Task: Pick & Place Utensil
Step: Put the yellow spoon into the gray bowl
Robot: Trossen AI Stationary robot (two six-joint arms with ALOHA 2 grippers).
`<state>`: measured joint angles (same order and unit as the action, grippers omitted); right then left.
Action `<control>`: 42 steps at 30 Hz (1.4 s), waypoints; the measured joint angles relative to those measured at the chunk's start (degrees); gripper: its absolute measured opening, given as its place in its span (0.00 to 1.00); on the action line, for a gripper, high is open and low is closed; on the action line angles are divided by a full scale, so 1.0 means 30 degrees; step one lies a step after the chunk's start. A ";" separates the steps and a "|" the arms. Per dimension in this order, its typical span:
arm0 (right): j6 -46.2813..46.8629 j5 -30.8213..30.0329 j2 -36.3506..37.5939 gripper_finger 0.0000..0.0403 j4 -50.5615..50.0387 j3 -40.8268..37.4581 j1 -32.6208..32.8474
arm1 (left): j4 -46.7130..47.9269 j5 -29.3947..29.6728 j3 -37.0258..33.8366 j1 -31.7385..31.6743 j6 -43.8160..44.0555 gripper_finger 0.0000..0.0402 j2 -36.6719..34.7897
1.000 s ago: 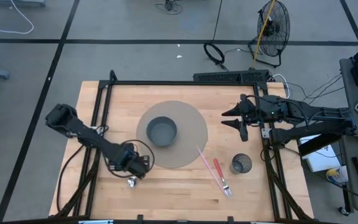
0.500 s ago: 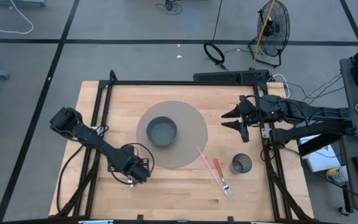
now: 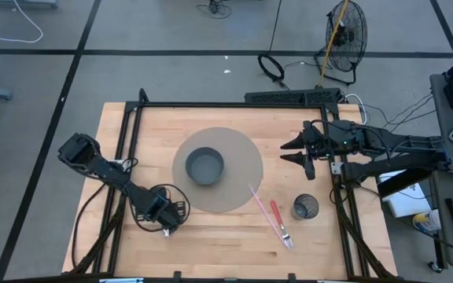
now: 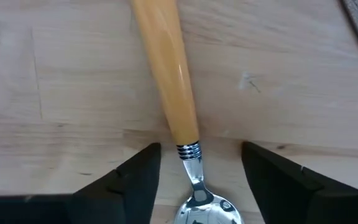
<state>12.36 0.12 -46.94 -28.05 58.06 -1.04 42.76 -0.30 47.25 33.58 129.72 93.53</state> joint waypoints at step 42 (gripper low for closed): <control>-0.0066 -0.0022 0.0000 0.38 0.0000 0.0000 0.0005 | 0.1088 0.1349 -0.0052 0.0109 -0.0631 0.10 0.0001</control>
<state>12.16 0.05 -46.94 -28.05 58.06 -1.02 46.02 3.75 47.09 33.91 127.83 93.54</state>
